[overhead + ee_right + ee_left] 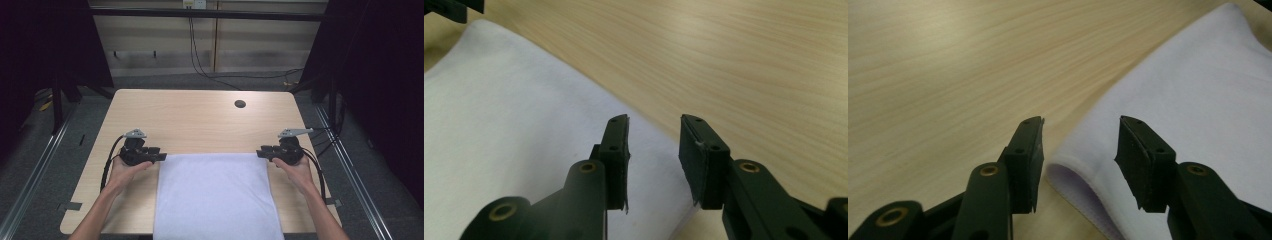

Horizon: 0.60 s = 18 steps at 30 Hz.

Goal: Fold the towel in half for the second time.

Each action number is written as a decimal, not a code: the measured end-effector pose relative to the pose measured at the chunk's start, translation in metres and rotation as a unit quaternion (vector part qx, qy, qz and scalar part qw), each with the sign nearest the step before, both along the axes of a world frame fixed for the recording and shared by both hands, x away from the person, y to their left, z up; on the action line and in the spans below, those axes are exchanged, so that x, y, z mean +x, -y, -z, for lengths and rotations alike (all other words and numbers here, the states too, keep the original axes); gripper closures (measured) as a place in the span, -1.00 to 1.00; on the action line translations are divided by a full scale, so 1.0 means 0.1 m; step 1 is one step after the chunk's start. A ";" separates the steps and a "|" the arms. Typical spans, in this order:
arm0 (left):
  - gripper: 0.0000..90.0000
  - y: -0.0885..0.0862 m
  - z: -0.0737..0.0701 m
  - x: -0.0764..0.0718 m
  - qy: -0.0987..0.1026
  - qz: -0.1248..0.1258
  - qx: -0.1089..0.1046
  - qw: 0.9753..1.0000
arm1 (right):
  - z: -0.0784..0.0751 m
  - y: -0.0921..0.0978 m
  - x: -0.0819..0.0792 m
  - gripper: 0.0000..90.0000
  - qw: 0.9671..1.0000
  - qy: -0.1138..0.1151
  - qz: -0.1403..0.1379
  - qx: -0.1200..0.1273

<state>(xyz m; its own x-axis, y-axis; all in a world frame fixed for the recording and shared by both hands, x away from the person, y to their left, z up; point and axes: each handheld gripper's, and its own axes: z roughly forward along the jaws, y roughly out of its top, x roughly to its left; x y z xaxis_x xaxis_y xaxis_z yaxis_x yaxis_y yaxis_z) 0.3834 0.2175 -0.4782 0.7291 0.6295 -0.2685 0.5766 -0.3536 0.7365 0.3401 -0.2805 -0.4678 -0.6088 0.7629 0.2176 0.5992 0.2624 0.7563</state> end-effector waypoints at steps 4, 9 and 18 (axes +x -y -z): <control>0.07 -0.02 0.06 0.04 -0.005 0.000 0.002 1.000 | 0.17 -0.01 0.11 0.37 1.000 -0.011 0.004 -0.010; -0.05 -0.02 0.15 0.09 -0.008 0.002 0.008 1.000 | 0.23 0.01 0.13 0.24 0.999 -0.016 0.009 -0.029; 0.06 0.09 0.23 0.06 -0.019 0.037 0.021 0.999 | 0.33 0.02 0.15 0.21 0.999 -0.032 0.004 -0.036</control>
